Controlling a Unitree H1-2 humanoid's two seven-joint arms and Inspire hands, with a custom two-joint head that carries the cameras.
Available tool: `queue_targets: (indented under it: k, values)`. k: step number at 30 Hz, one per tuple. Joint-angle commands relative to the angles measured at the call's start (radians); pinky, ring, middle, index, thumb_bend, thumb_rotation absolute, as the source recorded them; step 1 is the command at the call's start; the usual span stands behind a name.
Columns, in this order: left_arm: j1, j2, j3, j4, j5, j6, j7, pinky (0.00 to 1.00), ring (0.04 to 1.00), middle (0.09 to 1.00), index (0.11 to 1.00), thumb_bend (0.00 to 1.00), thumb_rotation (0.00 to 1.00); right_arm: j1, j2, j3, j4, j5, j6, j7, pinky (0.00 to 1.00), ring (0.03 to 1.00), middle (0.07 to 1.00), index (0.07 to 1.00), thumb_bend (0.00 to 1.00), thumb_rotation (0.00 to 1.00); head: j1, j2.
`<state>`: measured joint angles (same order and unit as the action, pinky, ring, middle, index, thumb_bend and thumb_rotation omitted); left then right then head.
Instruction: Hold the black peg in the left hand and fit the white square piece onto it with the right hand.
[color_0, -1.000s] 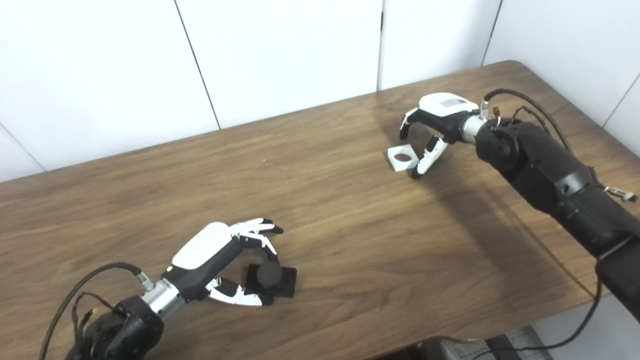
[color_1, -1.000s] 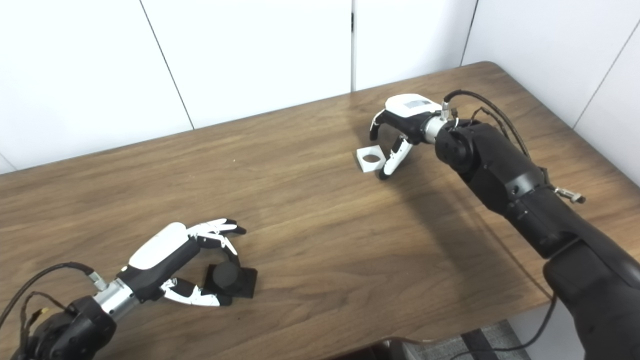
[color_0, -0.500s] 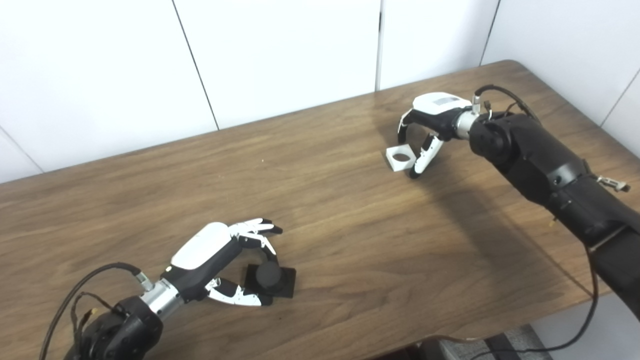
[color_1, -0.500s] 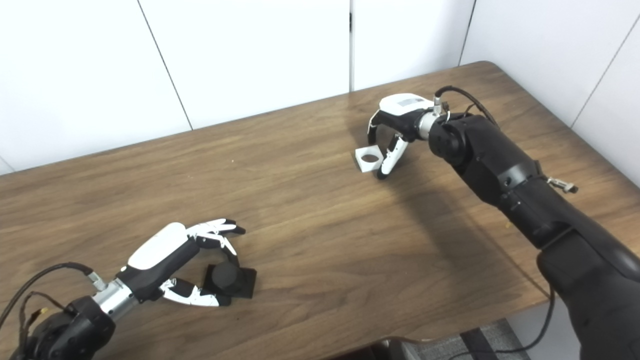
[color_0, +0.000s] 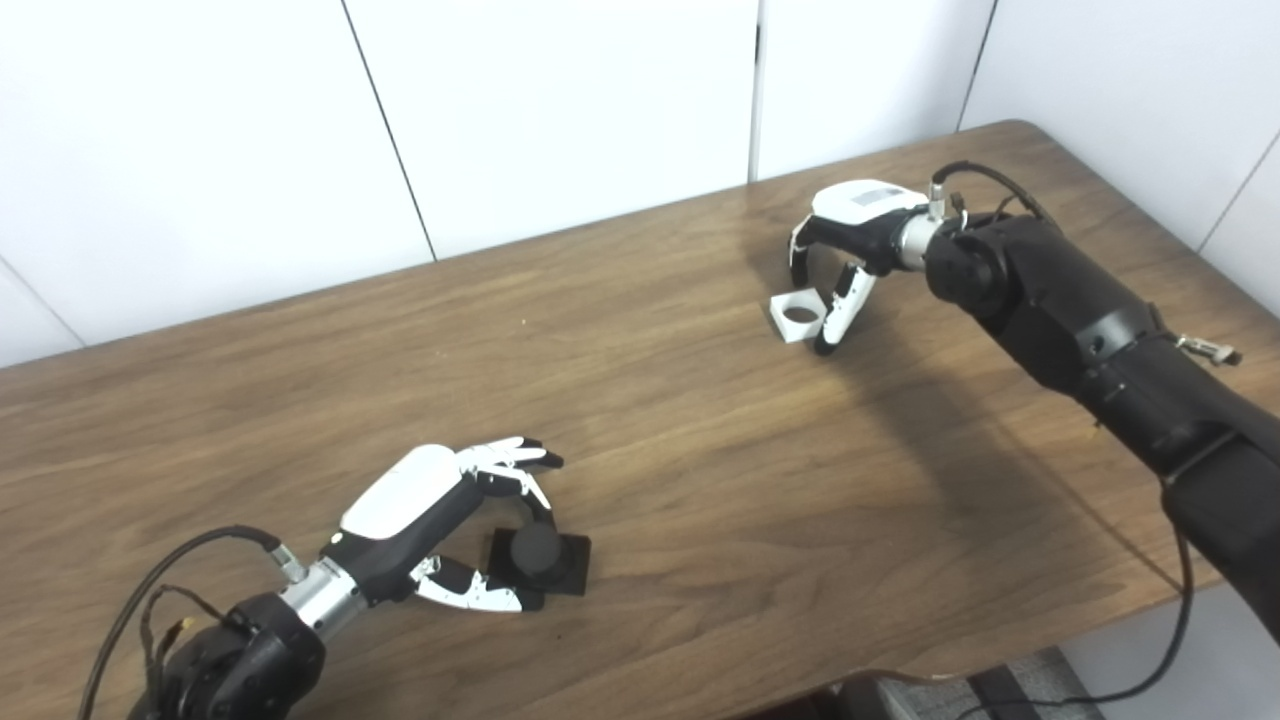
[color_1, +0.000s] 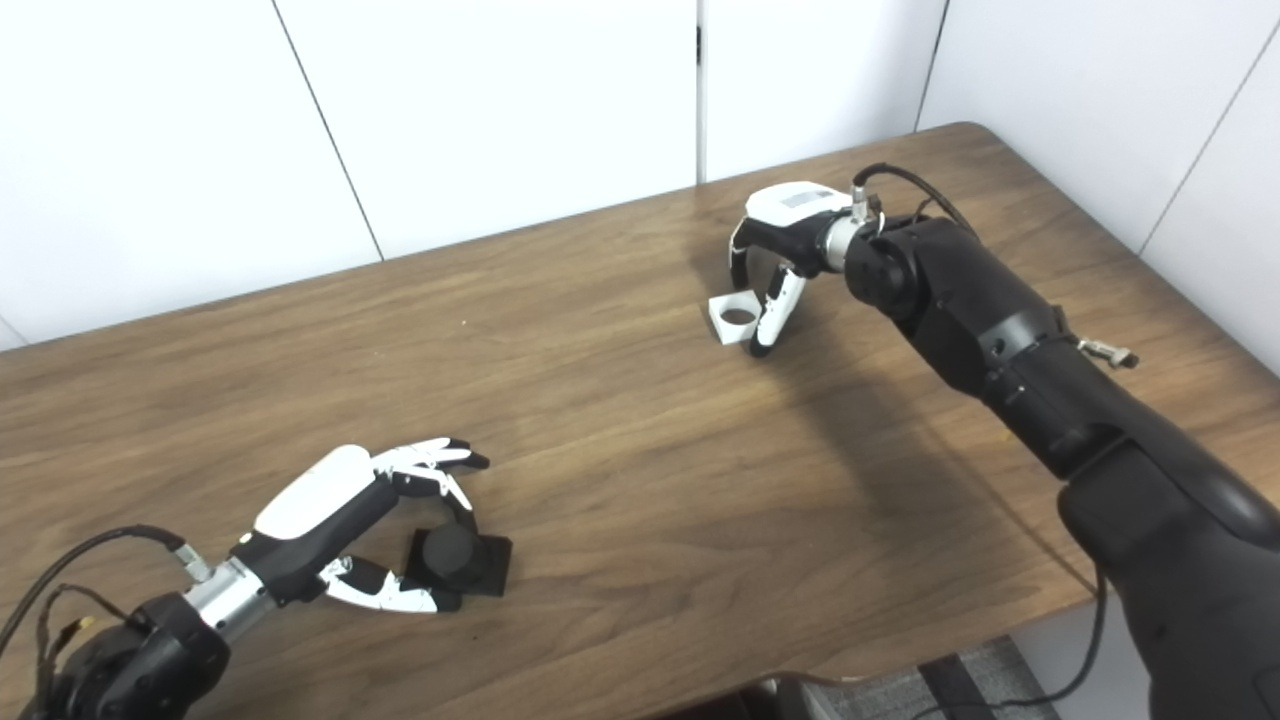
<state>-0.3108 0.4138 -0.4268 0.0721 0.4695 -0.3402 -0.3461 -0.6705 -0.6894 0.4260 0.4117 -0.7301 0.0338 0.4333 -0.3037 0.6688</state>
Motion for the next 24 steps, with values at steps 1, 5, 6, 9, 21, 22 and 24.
queue_targets:
  k: [1,5,6,9,21,22,24]
  values:
    - [0.014,0.026,-0.020,0.022,0.091,0.046,-0.031,0.89,0.921,0.866,0.491,0.52,0.06,-0.001,0.034,0.031,0.017,-0.020,-0.017,0.006,0.90,0.899,0.859,0.634,0.68,0.26,0.001,0.002]
    - [0.013,0.028,-0.020,0.027,0.094,0.039,-0.024,0.89,0.920,0.863,0.491,0.52,0.07,-0.004,0.039,0.031,0.025,-0.026,-0.027,-0.013,0.87,0.885,0.847,0.502,0.52,0.16,0.001,0.002]
    - [0.013,0.028,-0.020,0.027,0.094,0.037,-0.024,0.89,0.919,0.862,0.491,0.52,0.07,-0.005,0.040,0.032,0.026,-0.029,-0.028,-0.015,0.87,0.882,0.846,0.496,0.52,0.15,0.001,0.002]
    - [0.013,0.029,-0.020,0.025,0.096,0.037,-0.024,0.88,0.918,0.860,0.491,0.52,0.07,-0.008,0.040,0.035,0.028,-0.040,-0.041,-0.027,0.87,0.875,0.838,0.492,0.51,0.15,0.001,0.004]
    - [0.021,0.033,-0.020,0.009,0.092,0.052,-0.035,0.89,0.922,0.865,0.491,0.52,0.07,0.002,0.032,0.037,0.020,-0.052,-0.043,-0.048,0.86,0.876,0.831,0.486,0.51,0.14,-0.002,0.010]
    - [0.021,0.033,-0.020,0.008,0.091,0.052,-0.035,0.89,0.923,0.865,0.491,0.52,0.07,0.003,0.031,0.037,0.018,-0.052,-0.042,-0.047,0.86,0.877,0.831,0.487,0.51,0.14,-0.002,0.010]
    - [0.023,0.034,-0.019,0.008,0.089,0.051,-0.035,0.88,0.921,0.864,0.491,0.52,0.07,0.007,0.030,0.034,0.015,-0.048,-0.042,-0.049,0.86,0.877,0.830,0.487,0.51,0.15,-0.002,0.011]
